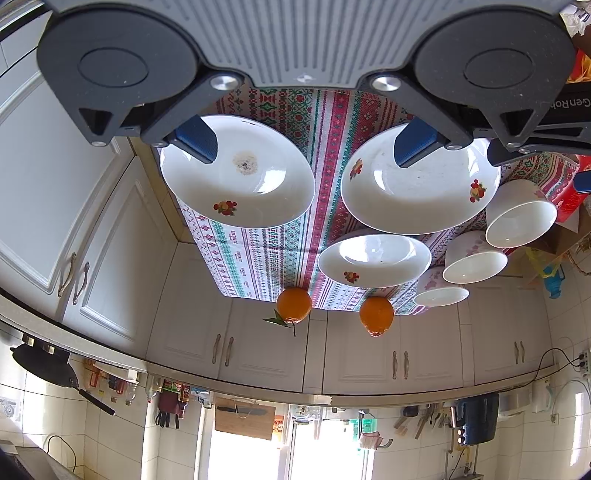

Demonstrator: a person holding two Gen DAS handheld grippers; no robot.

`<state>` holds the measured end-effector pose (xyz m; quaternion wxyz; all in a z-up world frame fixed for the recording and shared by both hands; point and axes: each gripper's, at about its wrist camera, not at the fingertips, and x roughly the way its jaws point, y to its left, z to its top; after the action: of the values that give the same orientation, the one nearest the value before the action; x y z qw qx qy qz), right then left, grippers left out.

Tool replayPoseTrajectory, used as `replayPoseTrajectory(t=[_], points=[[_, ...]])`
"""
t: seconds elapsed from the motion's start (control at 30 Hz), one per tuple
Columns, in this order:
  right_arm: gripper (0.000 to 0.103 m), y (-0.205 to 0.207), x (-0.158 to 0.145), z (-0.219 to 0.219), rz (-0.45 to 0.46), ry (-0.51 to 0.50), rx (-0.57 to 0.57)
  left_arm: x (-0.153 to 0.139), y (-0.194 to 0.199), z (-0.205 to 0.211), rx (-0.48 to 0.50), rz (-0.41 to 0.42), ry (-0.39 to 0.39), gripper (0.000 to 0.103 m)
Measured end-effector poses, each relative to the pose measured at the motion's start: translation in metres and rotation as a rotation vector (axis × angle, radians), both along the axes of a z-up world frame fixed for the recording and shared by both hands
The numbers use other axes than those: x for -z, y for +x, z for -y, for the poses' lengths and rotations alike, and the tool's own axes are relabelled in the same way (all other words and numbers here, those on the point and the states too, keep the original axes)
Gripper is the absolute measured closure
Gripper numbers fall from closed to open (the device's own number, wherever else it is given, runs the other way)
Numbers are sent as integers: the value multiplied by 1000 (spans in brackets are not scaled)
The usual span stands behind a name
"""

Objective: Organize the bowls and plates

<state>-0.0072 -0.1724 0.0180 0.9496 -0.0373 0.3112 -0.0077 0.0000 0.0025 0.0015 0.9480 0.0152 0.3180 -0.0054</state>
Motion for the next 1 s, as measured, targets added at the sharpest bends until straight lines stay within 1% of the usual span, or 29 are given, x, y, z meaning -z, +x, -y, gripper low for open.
replayPoseTrajectory(t=[0.23,0.33,0.47,0.63,0.73,0.83,1.0], points=[[0,2,-2,1,8,5,-18,0,3,2,11,11,5,1],[0,3,-3,3,15,9,-25,-1,4,3,20,34,8,1],[0,5,-5,6,25,23,-40,-5,7,4,52,50,11,1],[0,10,-5,11,27,45,-65,-12,13,9,100,76,62,1],[0,13,-4,14,28,65,-87,-15,20,9,128,86,50,1],[0,17,-5,18,27,102,-115,-13,31,8,163,71,37,1],[0,21,-7,23,55,98,-162,-8,47,7,197,5,-2,1]])
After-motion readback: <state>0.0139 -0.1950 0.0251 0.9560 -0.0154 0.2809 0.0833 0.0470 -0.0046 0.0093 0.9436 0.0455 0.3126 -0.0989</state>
